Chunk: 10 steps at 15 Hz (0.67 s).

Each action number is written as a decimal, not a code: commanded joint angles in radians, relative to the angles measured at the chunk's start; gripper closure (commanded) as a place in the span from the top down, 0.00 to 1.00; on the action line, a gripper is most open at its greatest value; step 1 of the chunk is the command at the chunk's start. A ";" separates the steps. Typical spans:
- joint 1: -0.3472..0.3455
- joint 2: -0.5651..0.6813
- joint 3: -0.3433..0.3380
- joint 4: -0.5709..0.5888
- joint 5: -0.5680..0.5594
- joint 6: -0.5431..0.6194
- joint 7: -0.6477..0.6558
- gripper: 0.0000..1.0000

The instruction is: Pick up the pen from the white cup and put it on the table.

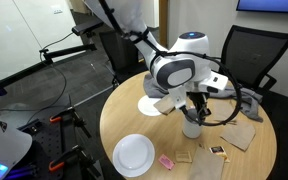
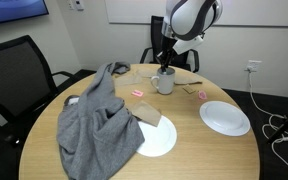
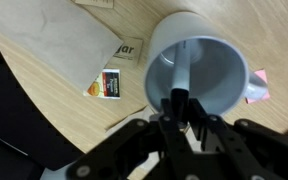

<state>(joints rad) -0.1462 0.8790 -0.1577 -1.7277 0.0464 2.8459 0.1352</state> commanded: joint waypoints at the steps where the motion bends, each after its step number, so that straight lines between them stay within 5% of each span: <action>1: 0.026 0.006 -0.023 0.024 0.006 -0.032 0.033 0.05; 10: 0.125 -0.118 -0.099 -0.126 -0.027 0.047 0.051 0.05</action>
<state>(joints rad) -0.0786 0.8525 -0.2029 -1.7519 0.0436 2.8620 0.1455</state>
